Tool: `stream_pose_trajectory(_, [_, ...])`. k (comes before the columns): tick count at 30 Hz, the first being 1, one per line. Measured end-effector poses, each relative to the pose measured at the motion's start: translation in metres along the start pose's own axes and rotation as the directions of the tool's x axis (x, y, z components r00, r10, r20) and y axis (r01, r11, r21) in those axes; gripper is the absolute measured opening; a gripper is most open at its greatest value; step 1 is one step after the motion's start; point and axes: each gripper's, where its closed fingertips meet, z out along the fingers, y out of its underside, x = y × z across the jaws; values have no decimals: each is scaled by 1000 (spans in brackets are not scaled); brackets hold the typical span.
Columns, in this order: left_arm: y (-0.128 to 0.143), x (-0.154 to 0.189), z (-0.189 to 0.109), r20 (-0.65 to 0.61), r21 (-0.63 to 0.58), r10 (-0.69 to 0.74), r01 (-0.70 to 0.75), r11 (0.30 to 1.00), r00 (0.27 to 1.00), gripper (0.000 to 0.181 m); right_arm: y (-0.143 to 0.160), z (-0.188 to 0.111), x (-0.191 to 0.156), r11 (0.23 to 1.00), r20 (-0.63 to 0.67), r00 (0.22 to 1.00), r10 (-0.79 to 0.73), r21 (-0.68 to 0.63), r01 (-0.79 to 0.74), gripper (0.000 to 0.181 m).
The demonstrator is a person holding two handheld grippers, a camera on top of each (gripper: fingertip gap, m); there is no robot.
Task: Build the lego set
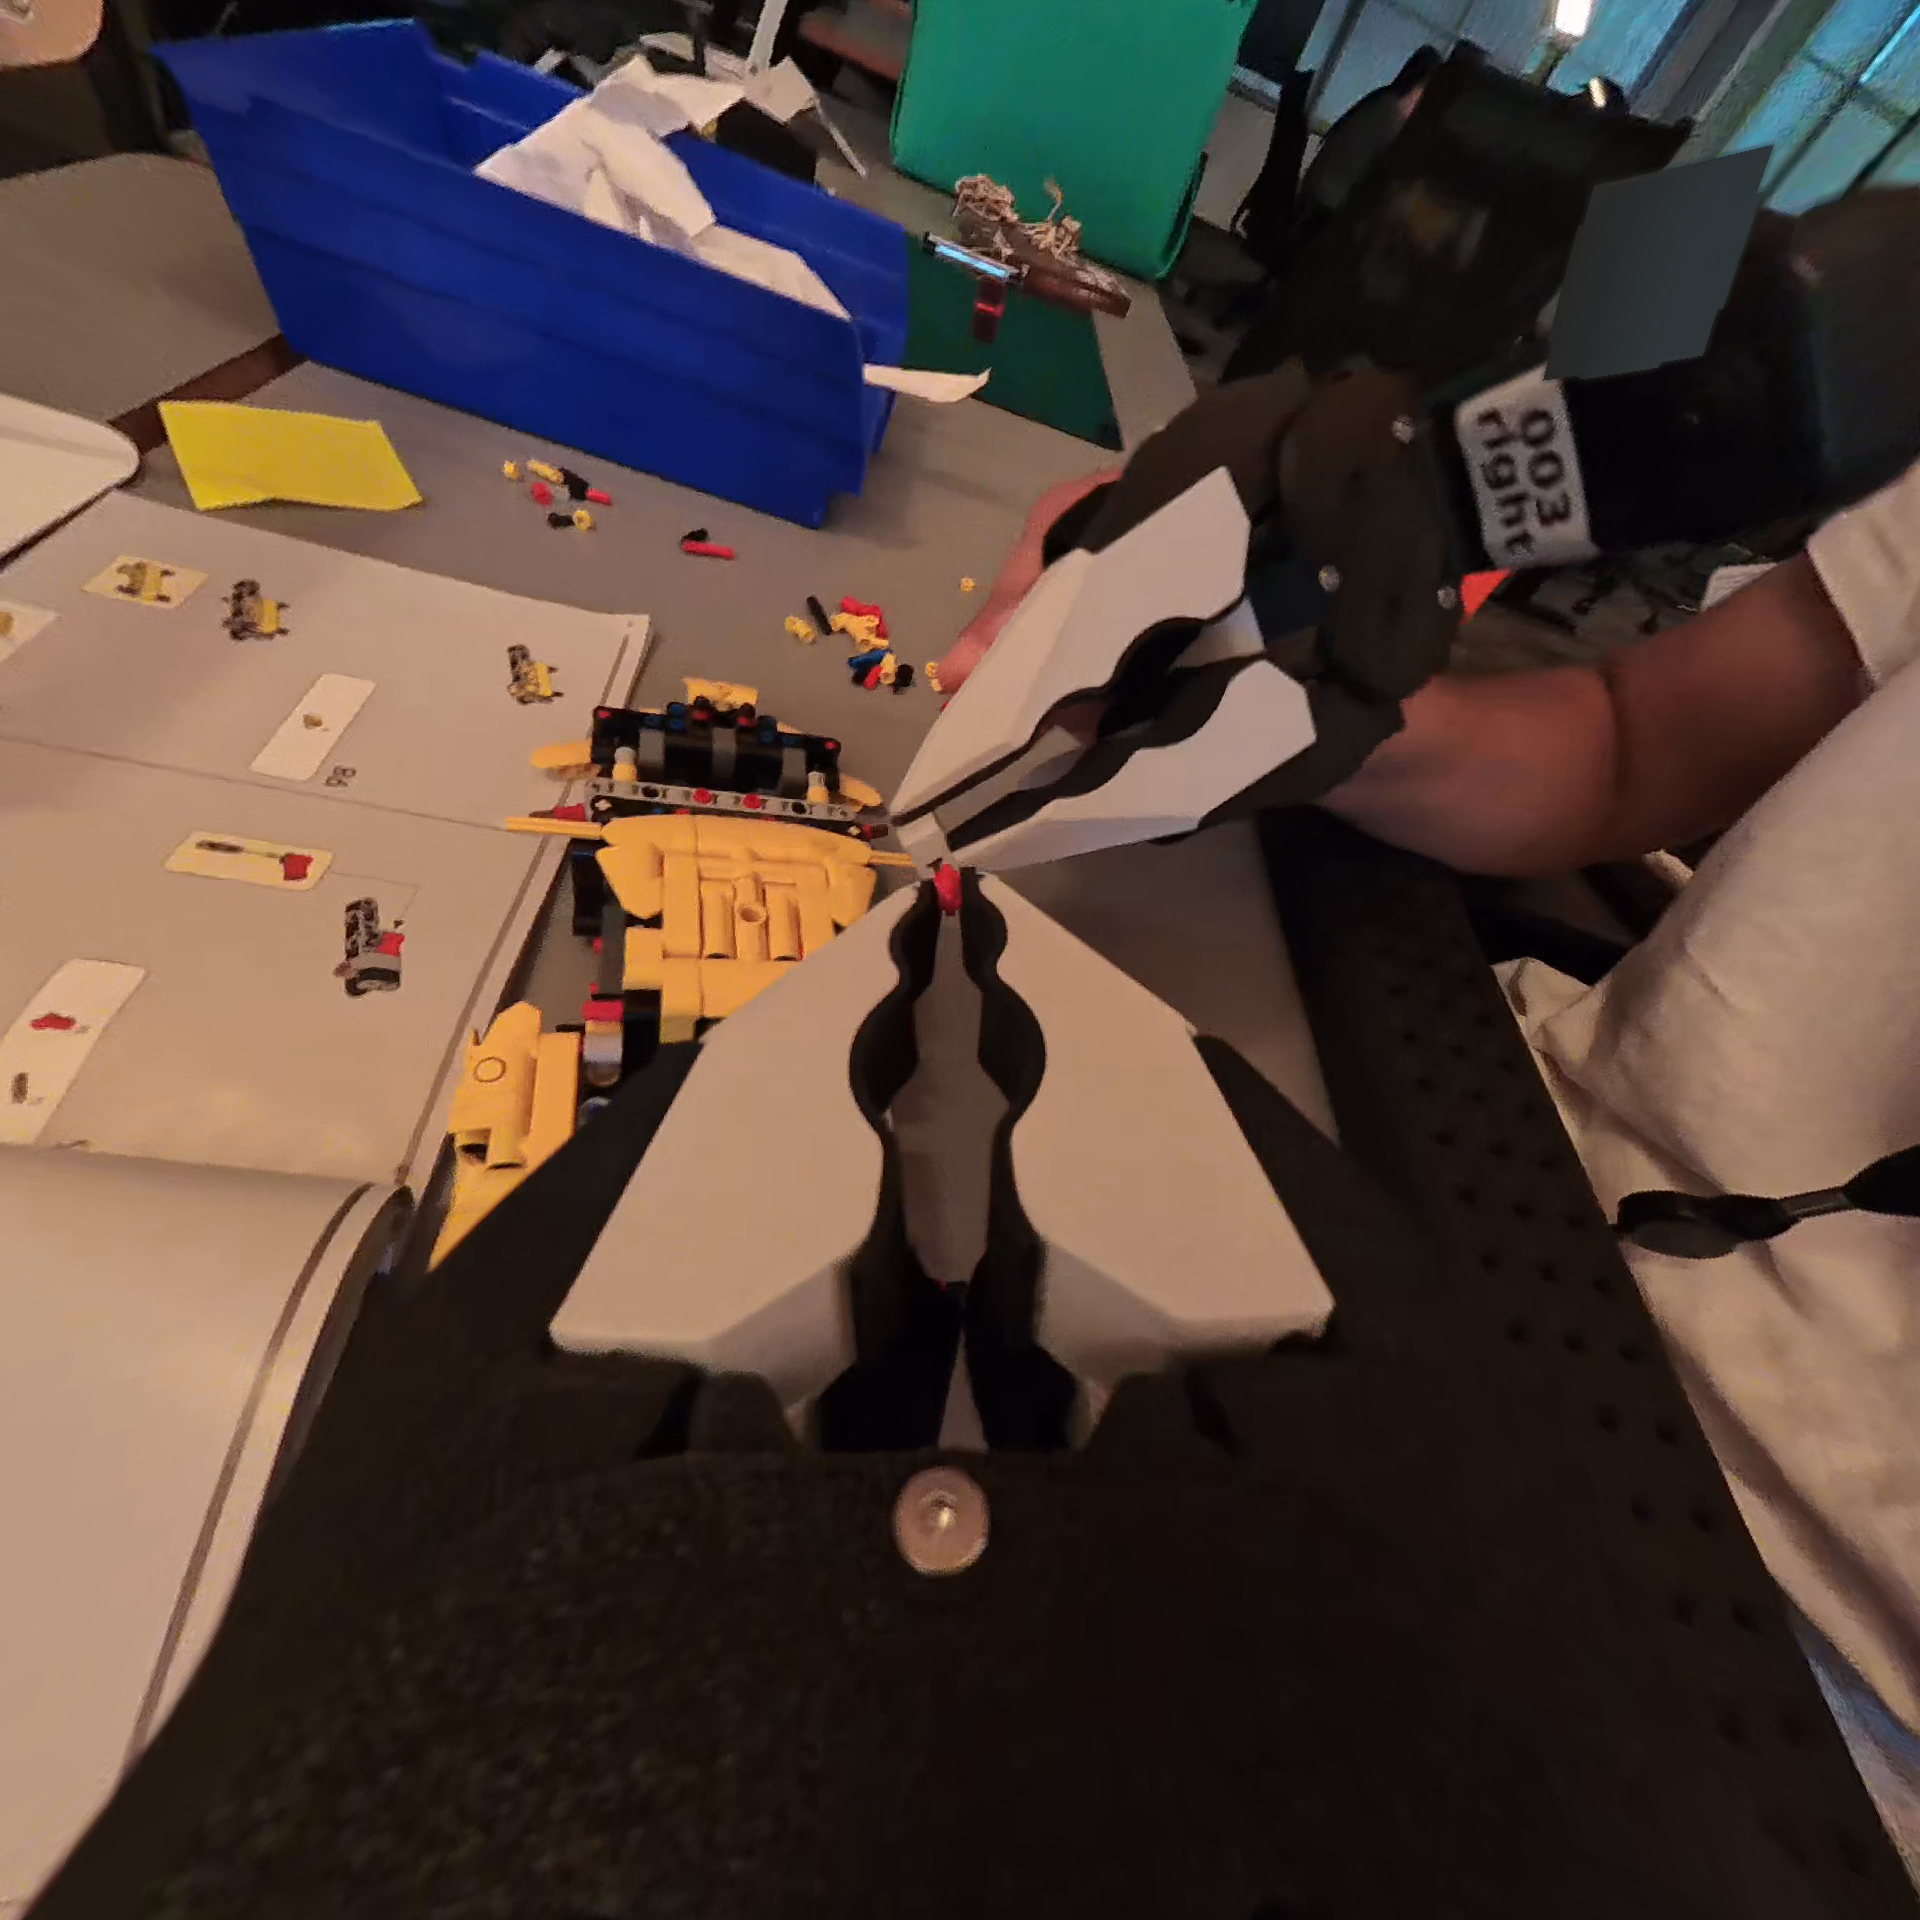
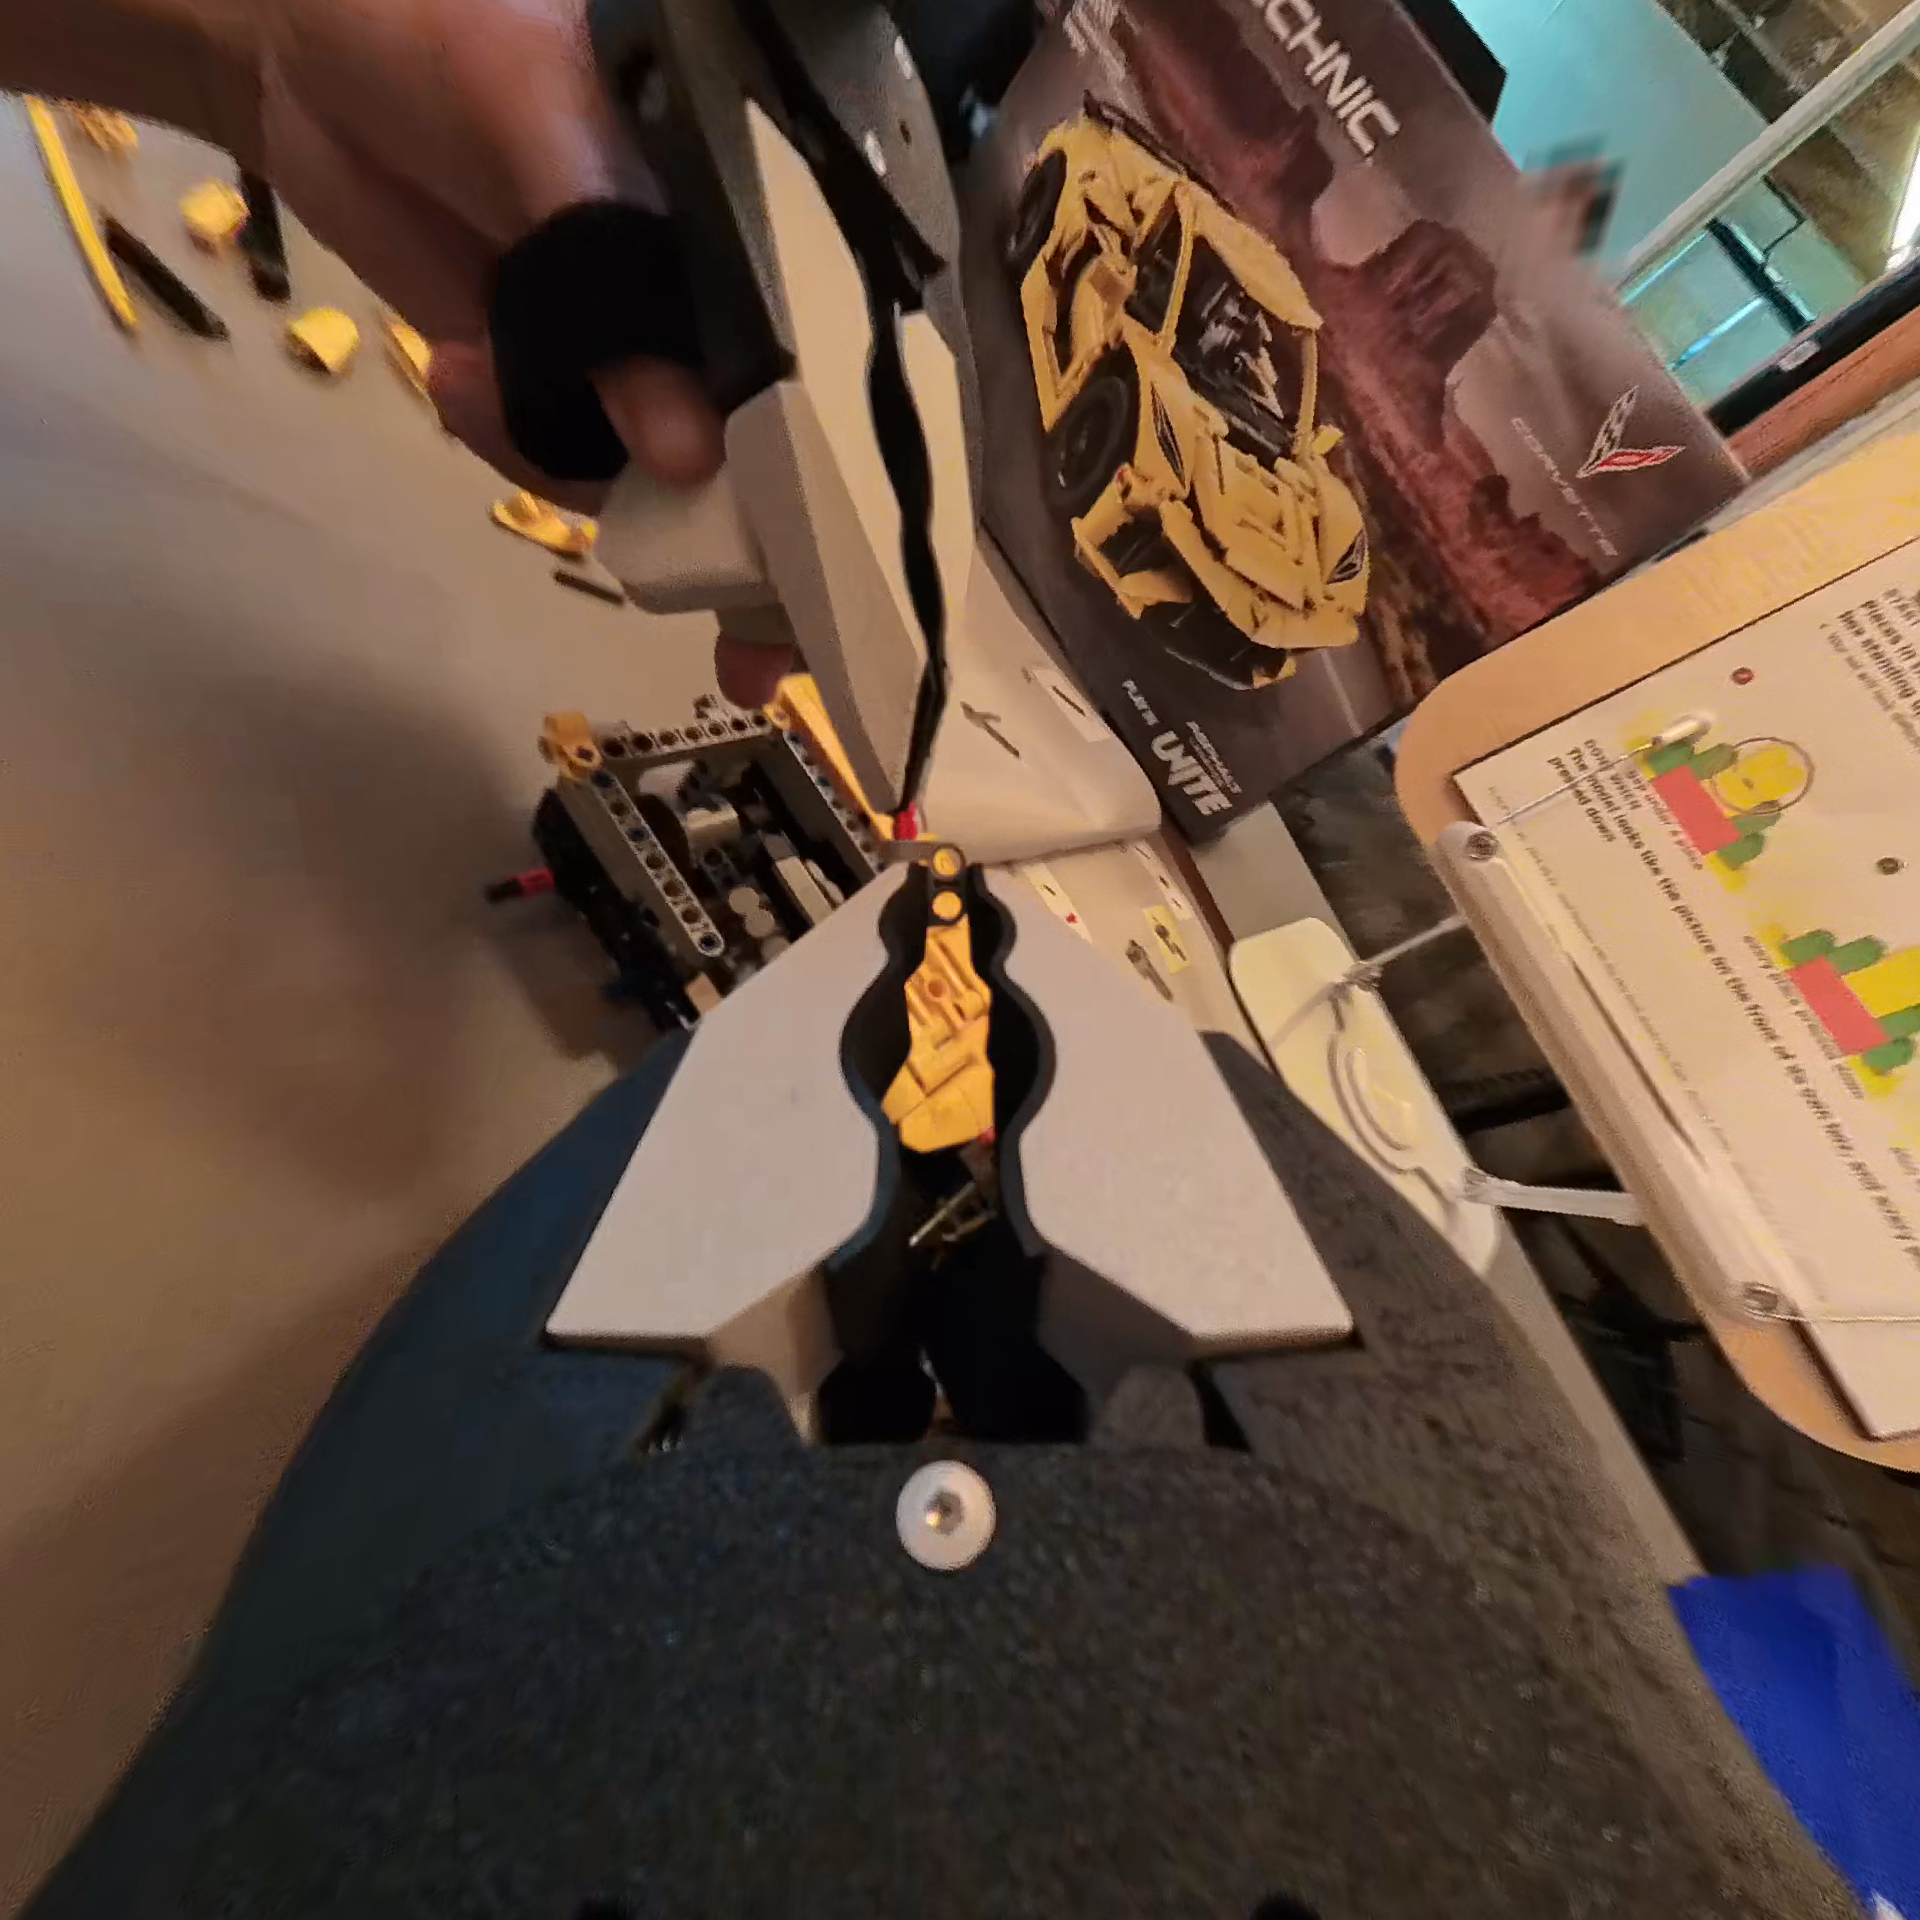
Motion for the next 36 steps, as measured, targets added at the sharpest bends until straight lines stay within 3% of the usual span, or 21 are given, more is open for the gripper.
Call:
stream_pose_trajectory(6, [2,-3,4,25,-24,-42,43,999,999,4,4,-1,2,998,-31,998,-60,-32,60,6])
stream_pose_trajectory(11, [10,-1,4,82,-101,203,-195,976,976,3,6,1,-7,999,40,999,-16,-32,17,6])
stream_pose_trajectory(13, [12,3,3,61,-108,225,-218,970,972,3,3,-1,-13,1000,95,995,3,-2,-3,5])
stream_pose_trajectory(16, [15,3,3,56,-129,198,-189,973,979,3,4,0,-15,1000,110,994,17,-13,-16,6])
stream_pose_trajectory(21, [1,2,1,66,-46,126,-123,991,990,4,-1,-2,-2,989,78,987,139,39,-142,6])
stream_pose_trajectory(29, [-2,3,3,13,-5,27,-27,1000,1000,4,-3,-5,3,999,10,1000,25,41,-25,6])
stream_pose_trajectory(32, [-2,3,4,-5,-4,-37,37,999,999,4,-4,-6,3,995,-49,994,-97,11,98,6])
stream_pose_trajectory(36, [-8,2,5,-45,39,-149,151,988,988,4,-5,-8,9,993,-97,988,-120,10,122,7])
